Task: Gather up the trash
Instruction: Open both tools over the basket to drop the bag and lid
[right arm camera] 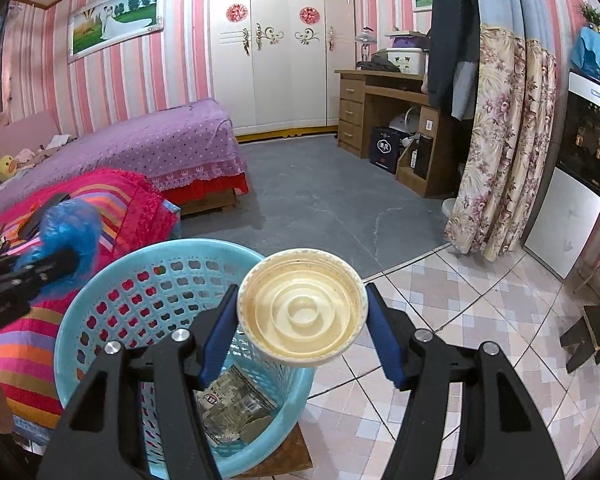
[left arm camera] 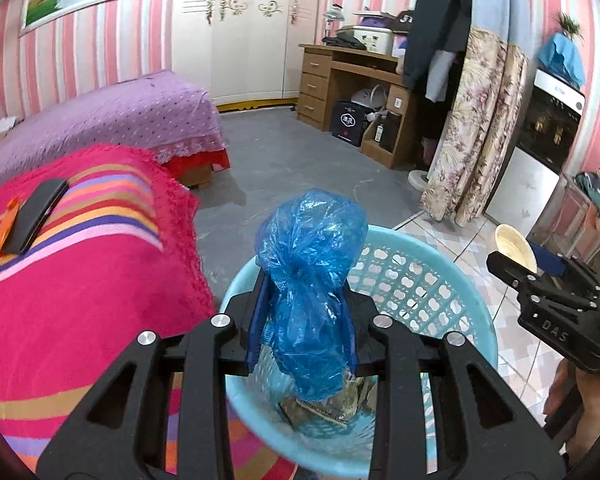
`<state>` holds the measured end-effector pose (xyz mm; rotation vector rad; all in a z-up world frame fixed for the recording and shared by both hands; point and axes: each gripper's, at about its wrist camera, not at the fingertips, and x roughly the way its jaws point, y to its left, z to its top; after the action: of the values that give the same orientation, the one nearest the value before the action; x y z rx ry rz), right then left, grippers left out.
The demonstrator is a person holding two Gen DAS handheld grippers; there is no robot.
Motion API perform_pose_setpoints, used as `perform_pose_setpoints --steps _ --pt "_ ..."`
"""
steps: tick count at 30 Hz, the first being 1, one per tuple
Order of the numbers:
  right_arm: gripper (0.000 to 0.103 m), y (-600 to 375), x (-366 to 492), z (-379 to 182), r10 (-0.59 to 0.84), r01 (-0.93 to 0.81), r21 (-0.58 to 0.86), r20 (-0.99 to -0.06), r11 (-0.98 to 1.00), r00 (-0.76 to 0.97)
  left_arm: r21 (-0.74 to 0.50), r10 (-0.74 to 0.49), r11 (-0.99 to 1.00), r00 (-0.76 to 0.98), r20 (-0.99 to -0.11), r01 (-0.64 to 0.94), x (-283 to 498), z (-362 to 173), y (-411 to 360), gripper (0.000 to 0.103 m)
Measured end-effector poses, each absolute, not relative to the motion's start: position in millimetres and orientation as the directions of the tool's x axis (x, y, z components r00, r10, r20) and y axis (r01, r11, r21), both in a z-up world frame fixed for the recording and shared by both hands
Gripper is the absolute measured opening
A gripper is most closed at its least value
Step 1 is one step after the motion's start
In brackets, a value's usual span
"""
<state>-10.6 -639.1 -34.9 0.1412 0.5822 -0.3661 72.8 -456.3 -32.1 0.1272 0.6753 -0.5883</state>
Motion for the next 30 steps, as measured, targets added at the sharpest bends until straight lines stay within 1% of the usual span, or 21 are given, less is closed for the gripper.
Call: perform_pose_setpoints --steps 1,2,3,4,5,6,7,9,10,12,15,17,20,25,30 --pt "0.061 -639.3 -10.3 -36.0 -0.297 0.377 0.029 -0.561 0.926 0.773 -0.067 -0.467 0.831 0.626 -0.625 0.553 74.6 -32.8 -459.9 0.031" --pt "0.061 -639.3 -9.8 -37.2 -0.298 0.378 0.029 -0.562 0.925 0.771 -0.06 -0.464 0.83 0.627 -0.626 0.555 75.7 -34.7 -462.4 0.035" --pt "0.061 -639.3 -9.1 -38.6 -0.297 0.379 0.029 -0.564 0.925 0.77 -0.054 -0.464 0.826 0.623 -0.63 0.561 76.5 -36.9 -464.2 0.048" --pt "0.061 -638.6 -8.4 -39.7 -0.297 0.379 0.03 -0.565 0.925 0.77 -0.045 -0.46 0.824 0.62 -0.636 0.565 76.6 -39.3 -464.6 0.053" --pt "0.061 -638.1 -8.3 -40.6 -0.296 0.378 0.03 -0.565 0.925 0.77 -0.04 -0.458 0.823 0.619 -0.638 0.567 77.3 -40.7 -464.9 0.065" --pt "0.061 -638.1 -8.2 -41.4 -0.297 0.378 0.028 -0.565 0.925 0.77 -0.036 -0.456 0.824 0.624 -0.635 0.566 77.6 -41.4 -463.4 0.07" --pt "0.061 -637.3 -7.8 -41.6 -0.298 0.377 0.026 -0.565 0.926 0.77 -0.032 -0.454 0.826 0.631 -0.63 0.562 78.1 -42.0 -460.9 0.072" --pt "0.061 -636.6 -7.2 -41.8 -0.298 0.377 0.025 -0.564 0.926 0.77 -0.032 -0.449 0.83 0.634 -0.63 0.557 81.0 -42.3 -454.5 0.08" --pt "0.061 -635.5 -6.9 -41.6 -0.299 0.376 0.023 -0.563 0.926 0.771 -0.034 -0.448 0.833 0.636 -0.628 0.553 82.3 -42.0 -451.5 0.082" --pt "0.061 -634.8 -6.7 -41.3 -0.3 0.374 0.018 -0.562 0.927 0.771 -0.033 -0.44 0.843 0.653 -0.617 0.537 84.4 -39.9 -439.6 0.089" --pt "0.061 -632.6 -6.3 -41.7 -0.3 0.371 0.014 -0.561 0.928 0.772 0.0 -0.409 0.862 0.697 -0.589 0.506 86.5 -35.3 -424.4 0.095" --pt "0.061 -630.6 -4.8 -42.7 -0.3 0.369 0.01 -0.561 0.929 0.771 -0.004 -0.399 0.873 0.711 -0.58 0.487 89.8 -32.6 -412.8 0.096" --pt "0.061 -626.9 0.7 -44.9 -0.295 0.363 0.009 -0.565 0.932 0.771 -0.024 -0.391 0.885 0.712 -0.584 0.466 95.4 -29.8 -397.6 0.097" --pt "0.062 -618.0 11.8 -49.0 -0.283 0.346 0.001 -0.574 0.938 0.768 -0.024 -0.377 0.895 0.724 -0.578 0.446 97.2 -26.1 -382.2 0.097" --pt "0.082 -612.4 14.3 -47.8 -0.301 0.357 -0.016 -0.576 0.934 0.76 -0.028 -0.377 0.898 0.733 -0.567 0.44 95.4 -19.9 -369.1 0.097"
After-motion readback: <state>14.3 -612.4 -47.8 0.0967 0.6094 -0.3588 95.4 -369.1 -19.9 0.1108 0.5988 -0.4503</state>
